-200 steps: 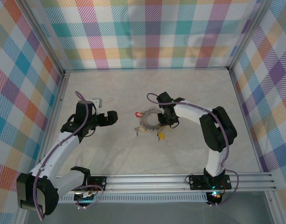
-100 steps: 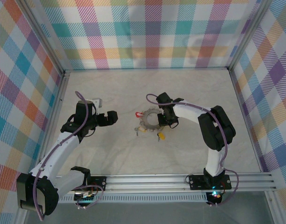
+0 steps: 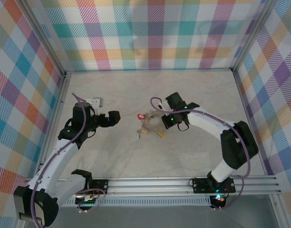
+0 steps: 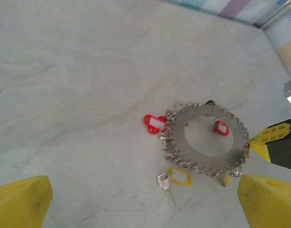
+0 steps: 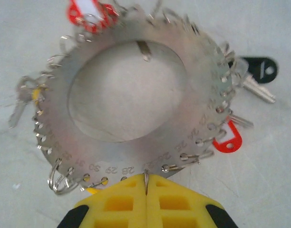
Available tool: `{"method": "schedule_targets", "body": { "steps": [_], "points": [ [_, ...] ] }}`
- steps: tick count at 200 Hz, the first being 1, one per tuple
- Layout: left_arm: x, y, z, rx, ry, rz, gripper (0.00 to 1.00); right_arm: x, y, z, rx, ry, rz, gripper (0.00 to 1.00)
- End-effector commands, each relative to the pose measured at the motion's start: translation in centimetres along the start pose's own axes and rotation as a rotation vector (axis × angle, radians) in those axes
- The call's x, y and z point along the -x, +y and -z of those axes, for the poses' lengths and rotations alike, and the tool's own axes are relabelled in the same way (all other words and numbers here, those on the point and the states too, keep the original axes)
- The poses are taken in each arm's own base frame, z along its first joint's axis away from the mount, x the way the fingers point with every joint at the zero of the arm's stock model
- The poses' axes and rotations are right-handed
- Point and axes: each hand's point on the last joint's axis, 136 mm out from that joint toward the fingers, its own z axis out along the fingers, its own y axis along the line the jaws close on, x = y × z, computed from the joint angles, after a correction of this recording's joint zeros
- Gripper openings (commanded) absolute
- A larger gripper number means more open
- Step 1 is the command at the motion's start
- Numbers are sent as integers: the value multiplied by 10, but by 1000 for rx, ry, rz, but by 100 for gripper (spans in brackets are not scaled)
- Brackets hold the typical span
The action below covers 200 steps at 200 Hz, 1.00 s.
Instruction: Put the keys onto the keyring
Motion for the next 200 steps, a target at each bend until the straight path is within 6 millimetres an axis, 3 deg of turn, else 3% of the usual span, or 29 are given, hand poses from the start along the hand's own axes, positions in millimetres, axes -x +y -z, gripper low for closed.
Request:
{"method": "schedule_targets", "body": {
  "steps": [1, 23, 41, 91, 134, 159, 181, 200],
  "points": [
    [18, -32, 9, -137, -69, -104, 100, 19, 17, 23, 74, -121, 215, 0],
    [23, -43, 15, -184, -81, -136, 100, 25, 35, 47, 153, -200, 332, 0],
    [23, -61, 18, -275, -87, -199, 100, 31, 39, 65, 151, -260, 399, 0],
    [12, -112, 45, -463, -177, -517, 96, 40, 59, 121, 207, -427, 542, 0],
    [8, -135, 55, -539, -217, -604, 93, 29, 105, 152, 473, -547, 674, 0],
    [-5, -148, 58, -596, -205, -674, 91, 23, 123, 165, 575, -621, 742, 0],
    [-29, -156, 56, -664, -175, -811, 74, 17, 138, 176, 682, -675, 799, 0],
    [-52, -167, 60, -767, -130, -932, 70, 16, 146, 180, 755, -686, 793, 0]
  ]
}}
